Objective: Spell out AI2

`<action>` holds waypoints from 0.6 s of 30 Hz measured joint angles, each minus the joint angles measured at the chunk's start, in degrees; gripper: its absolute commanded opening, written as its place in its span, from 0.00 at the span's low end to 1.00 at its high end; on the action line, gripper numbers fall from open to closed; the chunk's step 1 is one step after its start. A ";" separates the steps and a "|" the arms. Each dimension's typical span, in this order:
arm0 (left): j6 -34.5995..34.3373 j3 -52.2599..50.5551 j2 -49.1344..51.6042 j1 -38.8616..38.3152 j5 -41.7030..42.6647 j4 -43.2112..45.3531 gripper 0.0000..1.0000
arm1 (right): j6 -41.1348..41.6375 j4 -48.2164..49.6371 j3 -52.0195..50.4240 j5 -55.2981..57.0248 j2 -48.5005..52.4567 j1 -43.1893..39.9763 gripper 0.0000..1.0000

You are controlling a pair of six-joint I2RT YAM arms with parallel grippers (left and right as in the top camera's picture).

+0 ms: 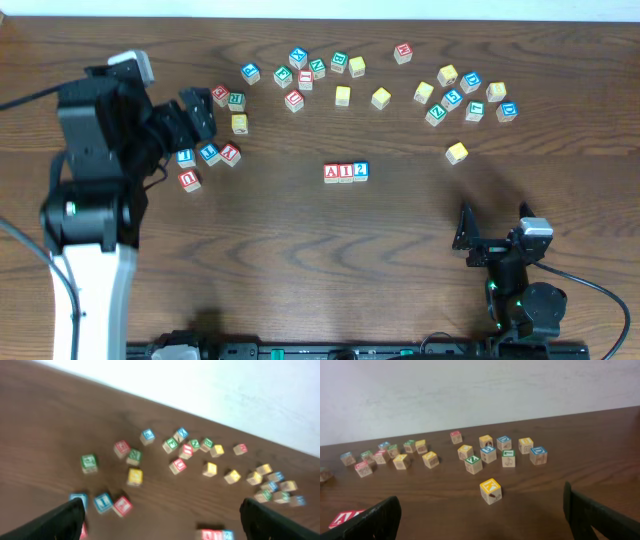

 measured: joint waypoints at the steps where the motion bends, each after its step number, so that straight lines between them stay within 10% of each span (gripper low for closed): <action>1: 2.21 -2.75 -2.14 0.00 -0.22 3.17 0.98 | 0.00 -0.04 0.00 -0.02 0.00 0.00 0.99; 18: 14.36 -53.22 -41.79 2.36 -8.24 32.06 0.98 | 0.00 0.00 0.00 -0.02 0.00 0.00 0.99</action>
